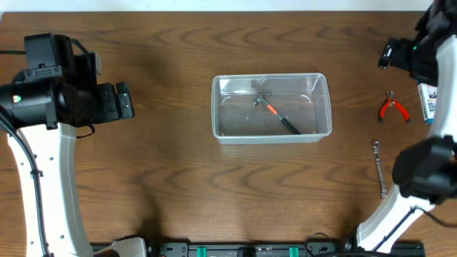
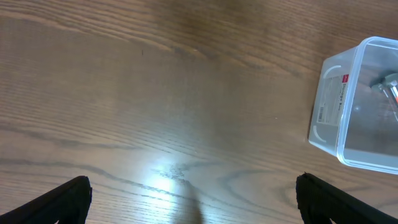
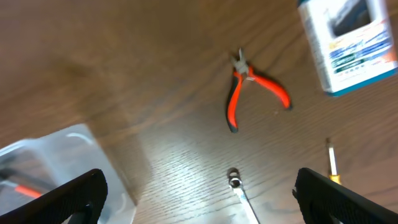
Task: Pack container
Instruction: 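Move the right gripper right over the red-handled pliers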
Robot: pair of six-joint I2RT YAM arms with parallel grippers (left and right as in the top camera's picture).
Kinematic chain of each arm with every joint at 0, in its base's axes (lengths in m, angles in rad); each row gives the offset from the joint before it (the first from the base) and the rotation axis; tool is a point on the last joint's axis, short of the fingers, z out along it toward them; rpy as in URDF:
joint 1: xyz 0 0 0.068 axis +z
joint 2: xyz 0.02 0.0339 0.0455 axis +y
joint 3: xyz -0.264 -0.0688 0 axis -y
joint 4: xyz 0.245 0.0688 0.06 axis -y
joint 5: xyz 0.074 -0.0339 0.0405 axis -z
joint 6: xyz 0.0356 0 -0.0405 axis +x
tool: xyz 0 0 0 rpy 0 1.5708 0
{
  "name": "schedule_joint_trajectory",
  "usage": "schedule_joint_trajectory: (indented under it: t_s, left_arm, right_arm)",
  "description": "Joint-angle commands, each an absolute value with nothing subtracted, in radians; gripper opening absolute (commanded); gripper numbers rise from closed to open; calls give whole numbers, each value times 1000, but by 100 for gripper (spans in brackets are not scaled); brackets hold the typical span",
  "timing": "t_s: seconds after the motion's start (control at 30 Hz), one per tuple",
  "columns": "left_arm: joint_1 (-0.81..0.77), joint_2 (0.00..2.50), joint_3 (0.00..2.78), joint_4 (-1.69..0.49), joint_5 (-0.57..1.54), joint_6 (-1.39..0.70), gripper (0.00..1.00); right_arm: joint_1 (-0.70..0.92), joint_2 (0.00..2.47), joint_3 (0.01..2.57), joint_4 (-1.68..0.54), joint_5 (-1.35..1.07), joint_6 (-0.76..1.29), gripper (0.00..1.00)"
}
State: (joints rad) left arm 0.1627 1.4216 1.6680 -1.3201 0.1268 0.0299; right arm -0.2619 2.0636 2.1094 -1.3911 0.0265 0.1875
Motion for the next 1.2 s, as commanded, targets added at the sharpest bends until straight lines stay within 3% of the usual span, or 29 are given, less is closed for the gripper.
schedule_joint_trajectory:
  t_s: [0.0, 0.3, 1.17]
  left_arm:
    - [167, 1425, 1686, -1324, 119, 29, 98]
    - [167, 1425, 1686, -1324, 119, 29, 98]
    - [167, 1425, 1686, -1335, 119, 29, 98]
  right_arm:
    - [-273, 2157, 2096, -1406, 41, 233, 99]
    - [-302, 2308, 2096, -1412, 36, 156, 99]
    - [-324, 2357, 2067, -1329, 26, 126, 99]
